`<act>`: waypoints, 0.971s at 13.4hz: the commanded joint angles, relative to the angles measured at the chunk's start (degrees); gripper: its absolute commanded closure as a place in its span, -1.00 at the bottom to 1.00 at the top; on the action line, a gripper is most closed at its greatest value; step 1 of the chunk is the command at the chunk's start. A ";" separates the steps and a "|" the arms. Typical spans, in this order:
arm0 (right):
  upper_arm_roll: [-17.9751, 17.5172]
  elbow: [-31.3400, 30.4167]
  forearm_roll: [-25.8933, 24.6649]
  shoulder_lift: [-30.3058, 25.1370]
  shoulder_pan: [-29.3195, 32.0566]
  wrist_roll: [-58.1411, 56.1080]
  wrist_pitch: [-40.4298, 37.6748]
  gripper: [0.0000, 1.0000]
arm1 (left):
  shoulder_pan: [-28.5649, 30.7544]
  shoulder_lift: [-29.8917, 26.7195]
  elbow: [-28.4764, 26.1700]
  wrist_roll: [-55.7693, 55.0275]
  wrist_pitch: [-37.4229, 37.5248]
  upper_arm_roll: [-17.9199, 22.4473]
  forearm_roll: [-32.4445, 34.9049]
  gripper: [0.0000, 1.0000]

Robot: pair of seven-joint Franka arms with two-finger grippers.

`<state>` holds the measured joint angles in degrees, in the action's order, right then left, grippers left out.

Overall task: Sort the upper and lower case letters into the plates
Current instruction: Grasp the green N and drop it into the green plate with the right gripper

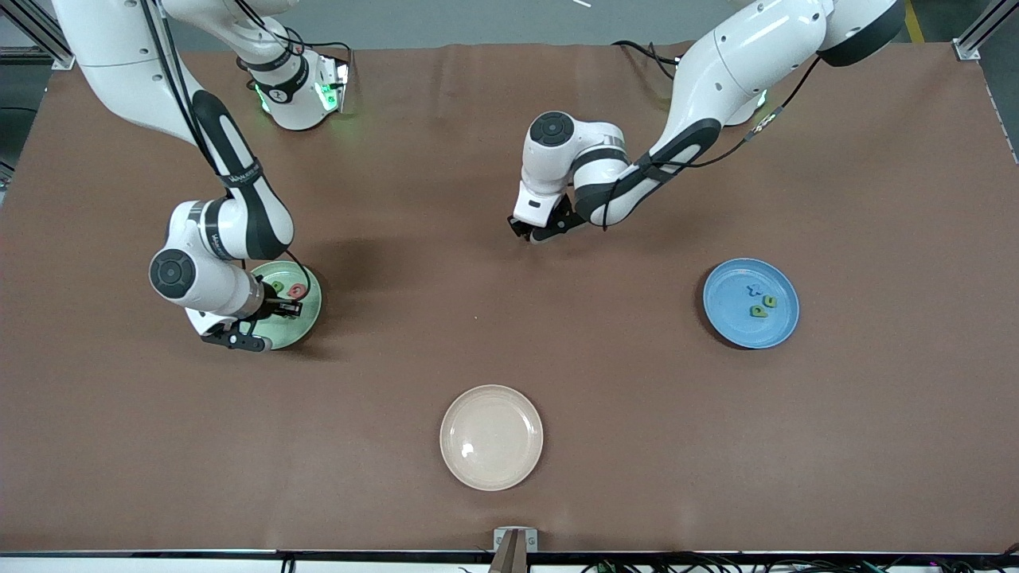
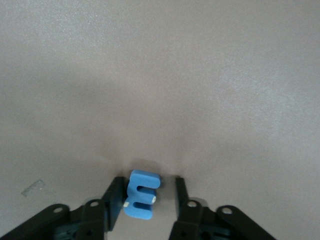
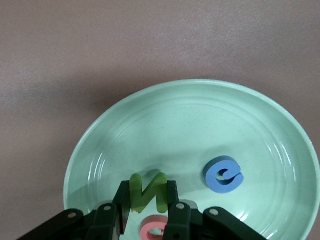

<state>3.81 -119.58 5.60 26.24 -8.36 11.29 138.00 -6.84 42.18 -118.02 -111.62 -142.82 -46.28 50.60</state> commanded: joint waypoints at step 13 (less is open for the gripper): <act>2.60 16.93 -2.97 -5.14 5.44 -11.70 -28.74 -1.00 | 8.13 -1.21 8.42 12.36 9.58 2.34 0.29 0.71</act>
<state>6.71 -102.63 3.19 23.63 -6.46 4.06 111.11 -3.26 42.06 -110.10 -103.87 -134.51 -43.27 50.61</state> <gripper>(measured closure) 0.000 0.727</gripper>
